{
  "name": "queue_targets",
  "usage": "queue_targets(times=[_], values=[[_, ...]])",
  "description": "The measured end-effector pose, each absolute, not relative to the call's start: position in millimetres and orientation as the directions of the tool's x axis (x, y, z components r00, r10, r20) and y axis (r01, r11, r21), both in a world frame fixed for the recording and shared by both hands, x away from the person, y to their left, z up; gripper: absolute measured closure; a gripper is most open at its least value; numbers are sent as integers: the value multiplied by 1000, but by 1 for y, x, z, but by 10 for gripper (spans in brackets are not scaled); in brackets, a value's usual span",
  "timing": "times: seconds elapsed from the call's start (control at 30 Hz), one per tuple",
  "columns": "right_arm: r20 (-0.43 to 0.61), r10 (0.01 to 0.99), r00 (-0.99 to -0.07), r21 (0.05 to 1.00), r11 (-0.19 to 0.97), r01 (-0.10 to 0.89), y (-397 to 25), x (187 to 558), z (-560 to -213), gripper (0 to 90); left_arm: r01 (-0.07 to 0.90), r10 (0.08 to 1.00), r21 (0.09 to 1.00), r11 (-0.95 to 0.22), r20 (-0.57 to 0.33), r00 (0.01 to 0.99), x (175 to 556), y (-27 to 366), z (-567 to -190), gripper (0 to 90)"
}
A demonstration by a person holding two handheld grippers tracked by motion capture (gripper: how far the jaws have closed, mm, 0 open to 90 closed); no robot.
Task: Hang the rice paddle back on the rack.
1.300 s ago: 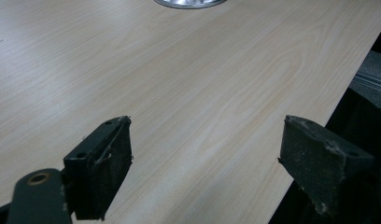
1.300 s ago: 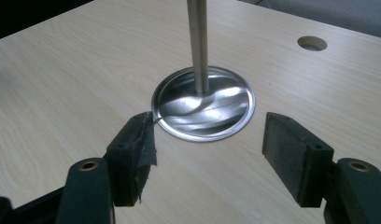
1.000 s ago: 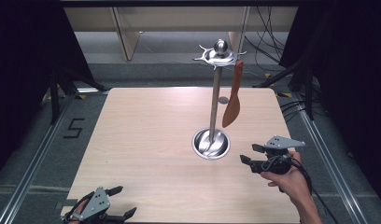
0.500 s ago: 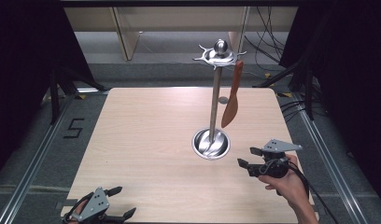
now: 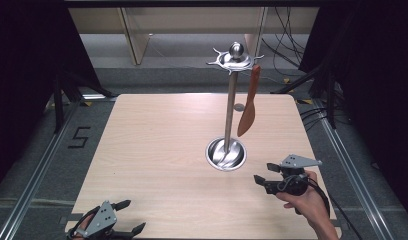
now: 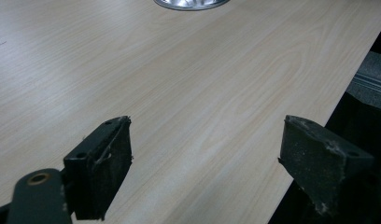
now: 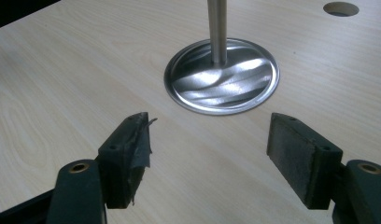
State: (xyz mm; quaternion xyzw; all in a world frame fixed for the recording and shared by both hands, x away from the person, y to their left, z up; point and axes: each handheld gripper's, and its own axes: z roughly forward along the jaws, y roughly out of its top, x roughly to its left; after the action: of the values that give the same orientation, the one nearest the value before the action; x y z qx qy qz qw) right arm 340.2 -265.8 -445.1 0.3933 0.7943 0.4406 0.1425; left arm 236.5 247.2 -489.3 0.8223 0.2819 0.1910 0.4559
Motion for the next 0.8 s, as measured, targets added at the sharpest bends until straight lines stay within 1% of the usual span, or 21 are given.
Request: queue_targets(times=[0.03, 0.1, 0.13, 0.2, 0.23, 0.33, 0.4, 0.47, 0.5, 0.53, 0.6, 0.63, 0.67, 0.7, 0.8], values=[[139, 744, -653, 801, 303, 516, -266, 339, -446, 312, 297, 643, 858, -420, 50, 764, 236, 247, -489, 163], [133, 738, -661, 810, 303, 502, -266, 340, -448, 312, 299, 644, 857, -419, 48, 764, 236, 247, -490, 163], [158, 745, -648, 797, 290, 529, -265, 337, -447, 312, 288, 637, 857, -428, 60, 769, 236, 247, -489, 163], [127, 736, -665, 810, 310, 498, -267, 338, -448, 312, 293, 640, 857, -425, 55, 767, 236, 247, -489, 163], [153, 749, -645, 805, 283, 521, -267, 334, -449, 312, 298, 643, 857, -421, 50, 764, 236, 247, -489, 163], [155, 750, -644, 799, 288, 528, -269, 332, -450, 311, 287, 639, 856, -430, 63, 767, 236, 247, -490, 163], [185, 740, -647, 803, 265, 534, -270, 331, -453, 310, 288, 639, 856, -430, 63, 767, 236, 247, -490, 163], [182, 750, -636, 787, 277, 551, -273, 328, -454, 310, 288, 639, 856, -430, 63, 766, 236, 247, -490, 163], [171, 748, -641, 794, 280, 539, -273, 328, -456, 309, 288, 640, 856, -429, 63, 766, 236, 247, -490, 163], [188, 746, -639, 780, 282, 559, -274, 326, -456, 308, 289, 640, 856, -430, 63, 766, 236, 247, -490, 163], [167, 744, -646, 786, 295, 543, -277, 326, -460, 307, 318, 659, 861, -397, 26, 751, 235, 245, -491, 163], [196, 751, -630, 772, 278, 571, -276, 323, -461, 306, 317, 659, 861, -398, 28, 752, 235, 245, -491, 163], [192, 754, -628, 768, 283, 574, -276, 322, -462, 306, 287, 639, 854, -434, 67, 767, 236, 247, -490, 163], [184, 751, -634, 777, 284, 562, -276, 322, -464, 305, 288, 640, 856, -430, 65, 765, 236, 247, -490, 163], [187, 752, -632, 765, 292, 574, -277, 320, -466, 303, 287, 639, 854, -433, 66, 766, 236, 247, -490, 163]])
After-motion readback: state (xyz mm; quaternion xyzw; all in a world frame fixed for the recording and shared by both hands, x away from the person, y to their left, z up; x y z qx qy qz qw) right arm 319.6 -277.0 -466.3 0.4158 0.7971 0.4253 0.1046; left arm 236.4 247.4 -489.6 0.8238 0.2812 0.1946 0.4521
